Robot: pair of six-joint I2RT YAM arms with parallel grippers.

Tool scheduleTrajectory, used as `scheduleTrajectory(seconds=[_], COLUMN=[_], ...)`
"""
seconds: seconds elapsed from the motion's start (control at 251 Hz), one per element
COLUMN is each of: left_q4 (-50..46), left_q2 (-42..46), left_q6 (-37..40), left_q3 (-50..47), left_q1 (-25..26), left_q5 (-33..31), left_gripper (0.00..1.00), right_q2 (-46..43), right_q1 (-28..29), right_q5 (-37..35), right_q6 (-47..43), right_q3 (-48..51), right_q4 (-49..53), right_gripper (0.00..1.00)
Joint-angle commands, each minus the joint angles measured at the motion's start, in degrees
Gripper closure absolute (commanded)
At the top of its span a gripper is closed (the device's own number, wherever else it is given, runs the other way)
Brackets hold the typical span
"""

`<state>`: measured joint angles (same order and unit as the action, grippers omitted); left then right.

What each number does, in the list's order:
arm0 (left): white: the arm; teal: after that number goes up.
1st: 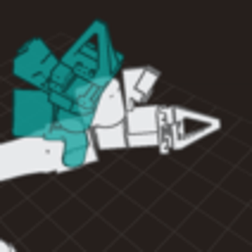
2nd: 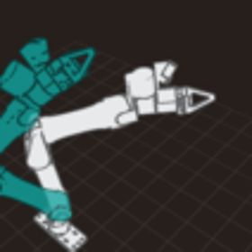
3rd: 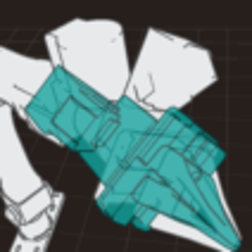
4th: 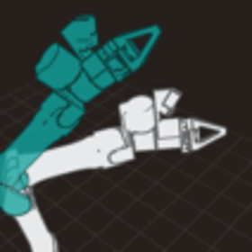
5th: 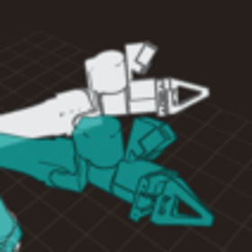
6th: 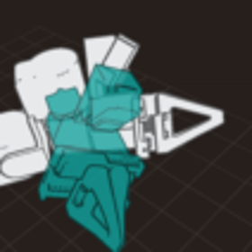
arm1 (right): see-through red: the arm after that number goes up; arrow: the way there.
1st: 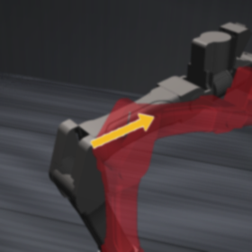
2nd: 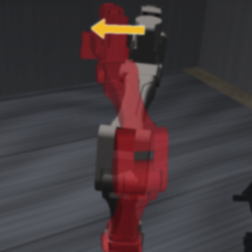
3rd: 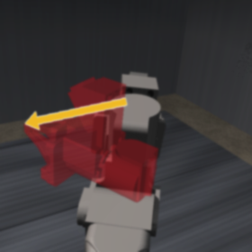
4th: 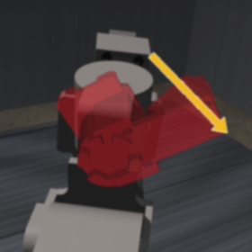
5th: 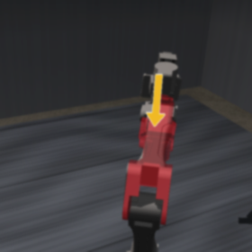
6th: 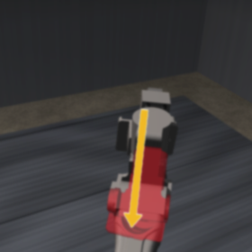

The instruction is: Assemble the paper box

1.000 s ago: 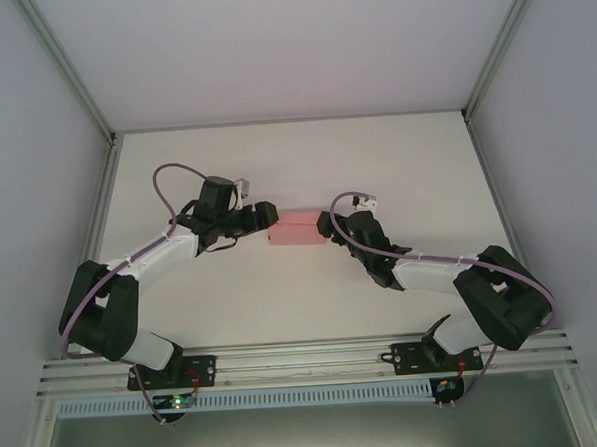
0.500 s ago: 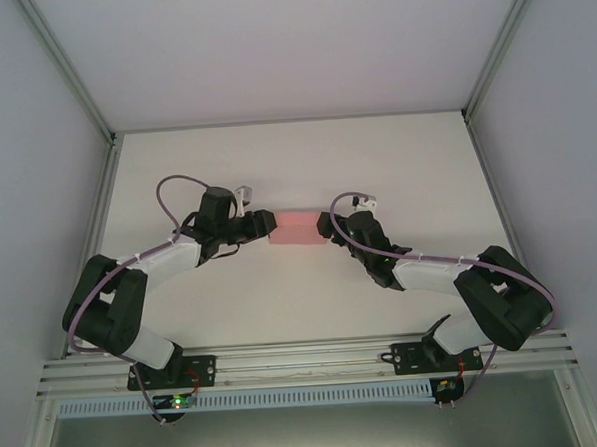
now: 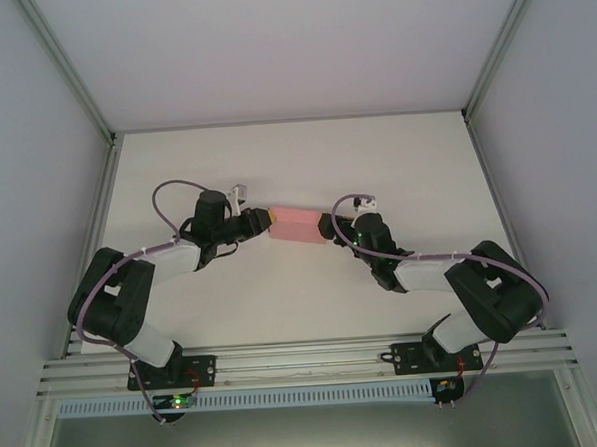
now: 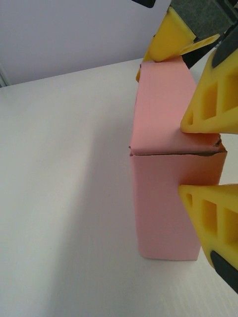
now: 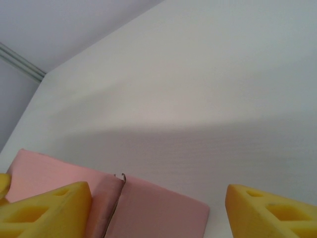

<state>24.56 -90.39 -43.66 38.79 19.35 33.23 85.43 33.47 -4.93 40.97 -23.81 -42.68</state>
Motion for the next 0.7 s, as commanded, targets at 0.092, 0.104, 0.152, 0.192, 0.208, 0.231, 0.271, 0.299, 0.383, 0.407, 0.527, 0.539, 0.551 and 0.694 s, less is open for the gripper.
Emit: scheduleTrajectory(seconds=[0.092,0.104,0.152,0.192,0.208,0.231,0.271,0.299,0.383,0.407,0.527,0.539,0.551,0.694], left_q4=[-10.28,-10.65,-11.52,-11.82,-12.02,-12.32,-12.71,-13.08,-15.69,-16.66,-18.14,-18.32,-18.58,-23.84], left_q2=[-3.40,-3.56,-3.69,-3.80,-3.81,-3.78,-3.72,-3.72,-3.74,-3.74,-3.40,-3.33,-3.30,-2.76], left_q6=[-3.27,-3.41,-3.29,-3.57,-3.58,-3.62,-3.55,-3.59,-2.94,-2.71,-2.24,-2.08,-1.89,0.58], left_q3=[-2.05,-1.90,-1.33,-1.00,-0.96,-0.65,-0.32,0.01,1.97,2.77,5.75,6.27,6.44,11.51], left_q1=[-0.24,-0.28,-0.27,-0.28,-0.28,-0.26,-0.28,-0.28,-0.28,-0.28,-0.25,-0.20,-0.21,-0.11], left_q5=[-0.33,-0.29,0.04,0.20,0.29,0.29,0.45,0.50,0.54,0.44,0.52,0.45,0.43,-1.63], left_gripper=[1.00,1.00,1.00,1.00,1.00,1.00,1.00,1.00,1.00,1.00,0.81,0.78,0.76,0.58], right_q2=[5.56,5.55,5.54,5.47,5.45,5.50,5.37,5.35,5.13,5.08,4.05,3.89,3.61,1.29], right_q1=[0.14,0.11,0.15,0.10,0.10,0.13,0.18,0.06,-0.20,-0.21,-0.22,-0.25,-0.21,-0.41], right_q5=[5.44,5.45,5.50,5.77,5.81,5.96,6.24,6.41,6.92,6.95,7.79,7.70,7.59,5.88], right_q6=[-5.19,-5.18,-5.35,-5.46,-5.46,-5.38,-5.38,-5.25,-4.42,-4.18,-3.76,-3.76,-3.71,-4.58], right_q3=[5.42,5.38,5.22,5.06,5.03,4.87,4.59,4.33,2.05,1.20,-2.45,-2.84,-3.28,-8.19], right_q4=[12.98,12.97,13.01,13.05,13.06,13.06,13.12,13.41,16.96,17.96,21.19,21.75,22.23,27.80], right_gripper=[0.41,0.41,0.41,0.41,0.41,0.41,0.41,0.40,0.38,0.38,0.36,0.36,0.36,0.33])
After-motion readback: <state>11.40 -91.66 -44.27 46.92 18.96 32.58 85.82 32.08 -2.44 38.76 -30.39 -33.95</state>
